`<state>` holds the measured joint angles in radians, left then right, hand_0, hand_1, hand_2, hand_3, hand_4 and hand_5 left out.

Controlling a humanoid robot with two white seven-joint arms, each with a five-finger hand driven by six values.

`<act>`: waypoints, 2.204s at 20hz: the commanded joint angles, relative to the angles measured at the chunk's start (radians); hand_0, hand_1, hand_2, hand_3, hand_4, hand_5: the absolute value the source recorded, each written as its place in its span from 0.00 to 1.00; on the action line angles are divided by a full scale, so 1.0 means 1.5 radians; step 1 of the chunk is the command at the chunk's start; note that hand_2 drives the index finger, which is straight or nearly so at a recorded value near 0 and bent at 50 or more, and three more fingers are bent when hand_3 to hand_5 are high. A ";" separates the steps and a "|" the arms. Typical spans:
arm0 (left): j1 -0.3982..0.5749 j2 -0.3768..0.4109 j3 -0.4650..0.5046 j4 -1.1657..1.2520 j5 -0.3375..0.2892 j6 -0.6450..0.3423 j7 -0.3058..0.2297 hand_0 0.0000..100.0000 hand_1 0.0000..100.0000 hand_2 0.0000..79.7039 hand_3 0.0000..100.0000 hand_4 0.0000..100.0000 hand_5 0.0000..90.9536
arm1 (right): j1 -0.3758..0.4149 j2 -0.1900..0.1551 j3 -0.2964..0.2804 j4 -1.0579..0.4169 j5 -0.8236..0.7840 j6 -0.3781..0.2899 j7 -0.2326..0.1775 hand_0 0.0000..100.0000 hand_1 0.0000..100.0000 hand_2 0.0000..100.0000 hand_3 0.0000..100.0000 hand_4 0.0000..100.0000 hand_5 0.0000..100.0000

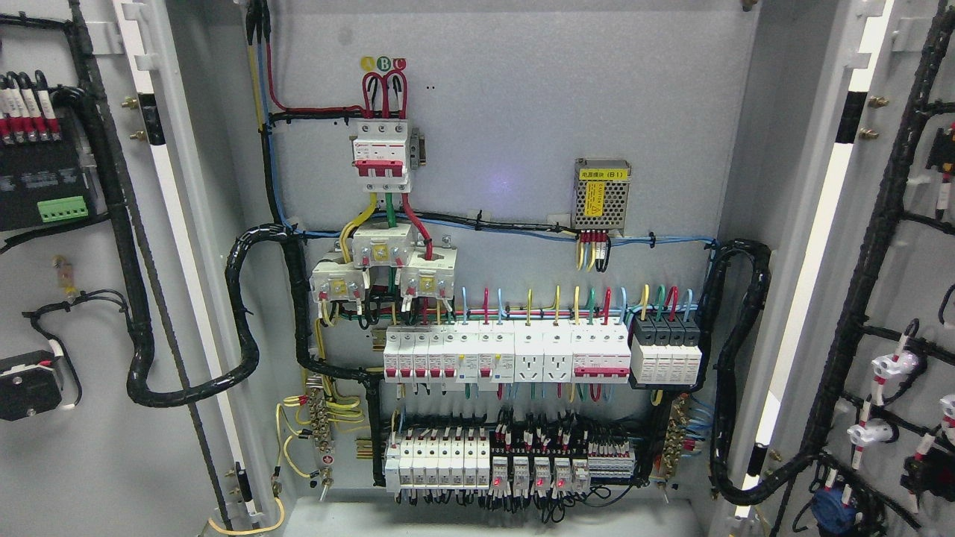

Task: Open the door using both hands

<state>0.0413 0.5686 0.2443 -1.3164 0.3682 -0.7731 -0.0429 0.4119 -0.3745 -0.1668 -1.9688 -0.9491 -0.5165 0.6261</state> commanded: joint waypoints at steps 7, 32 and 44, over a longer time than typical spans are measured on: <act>0.095 -0.323 -0.269 -0.092 -0.282 -0.595 -0.006 0.00 0.00 0.00 0.00 0.00 0.00 | 0.022 0.010 0.195 0.062 0.061 0.004 -0.003 0.00 0.00 0.00 0.00 0.00 0.00; 0.026 -0.409 -0.213 0.961 -0.224 0.165 -0.006 0.00 0.00 0.00 0.00 0.00 0.00 | -0.113 0.221 0.225 1.295 0.326 0.122 -0.263 0.00 0.00 0.00 0.00 0.00 0.00; 0.018 -0.416 -0.217 0.957 -0.164 0.410 -0.021 0.00 0.00 0.00 0.00 0.00 0.00 | -0.113 0.223 0.225 1.288 0.464 0.324 -0.357 0.00 0.00 0.00 0.00 0.00 0.00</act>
<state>0.0775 -0.0316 -0.0813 -0.0192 0.1043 -0.1990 -0.0771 0.2490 -0.0703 0.1751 -0.2281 -0.3097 -0.0529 0.0998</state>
